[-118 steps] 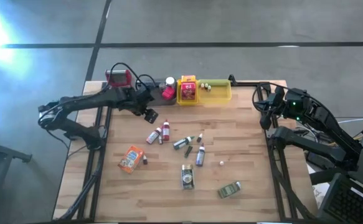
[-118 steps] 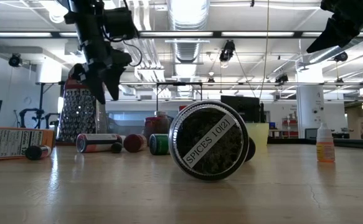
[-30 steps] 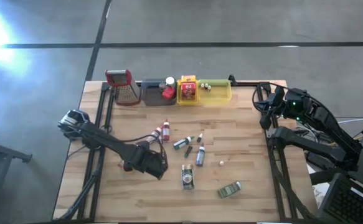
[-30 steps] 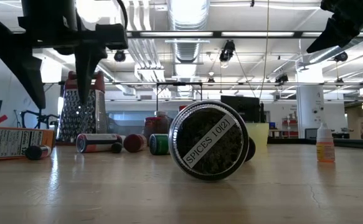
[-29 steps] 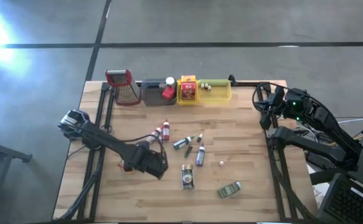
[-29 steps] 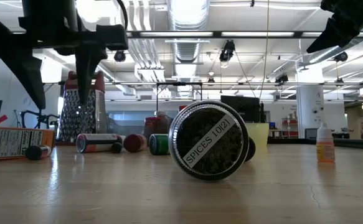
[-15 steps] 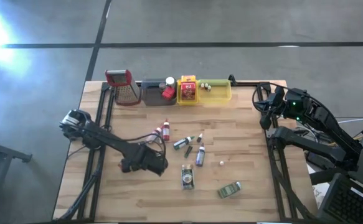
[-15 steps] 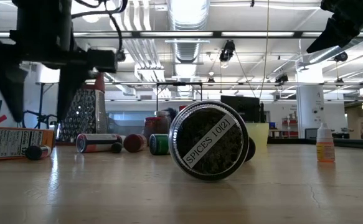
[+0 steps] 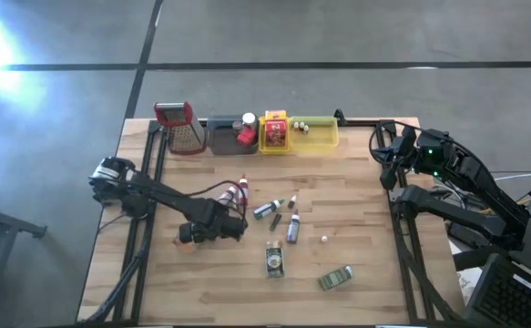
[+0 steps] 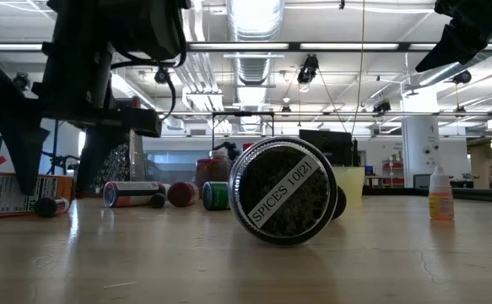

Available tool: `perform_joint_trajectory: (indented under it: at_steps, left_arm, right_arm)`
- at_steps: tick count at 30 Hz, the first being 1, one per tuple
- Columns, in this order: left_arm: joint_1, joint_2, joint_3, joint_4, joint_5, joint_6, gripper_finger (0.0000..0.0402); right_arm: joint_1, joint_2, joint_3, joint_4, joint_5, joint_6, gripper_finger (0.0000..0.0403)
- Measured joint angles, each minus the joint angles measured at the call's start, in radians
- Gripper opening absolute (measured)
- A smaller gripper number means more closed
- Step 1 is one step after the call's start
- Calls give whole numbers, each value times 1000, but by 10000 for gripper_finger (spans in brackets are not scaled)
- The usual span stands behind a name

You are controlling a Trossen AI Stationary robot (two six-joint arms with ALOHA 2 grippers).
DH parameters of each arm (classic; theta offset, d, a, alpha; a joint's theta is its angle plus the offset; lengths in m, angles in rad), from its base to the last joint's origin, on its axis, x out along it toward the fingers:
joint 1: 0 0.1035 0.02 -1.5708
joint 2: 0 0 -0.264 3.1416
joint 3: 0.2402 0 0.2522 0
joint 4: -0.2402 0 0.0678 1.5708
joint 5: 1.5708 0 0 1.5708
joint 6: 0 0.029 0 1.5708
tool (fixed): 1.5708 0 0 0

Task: Pick & Place Kitchen Items
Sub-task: Put the black food coloring bottle into the light yellow bin

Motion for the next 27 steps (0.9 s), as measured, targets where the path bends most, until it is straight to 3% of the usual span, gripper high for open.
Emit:
perform_joint_trajectory:
  at_steps: [19,27]
  left_arm:
    - [2,-6,-98,126,-5,-21,229]
    - [2,-4,-97,137,-10,-6,182]
  right_arm:
    - [0,0,0,0,0,0,8]
    - [0,0,0,0,0,0,8]
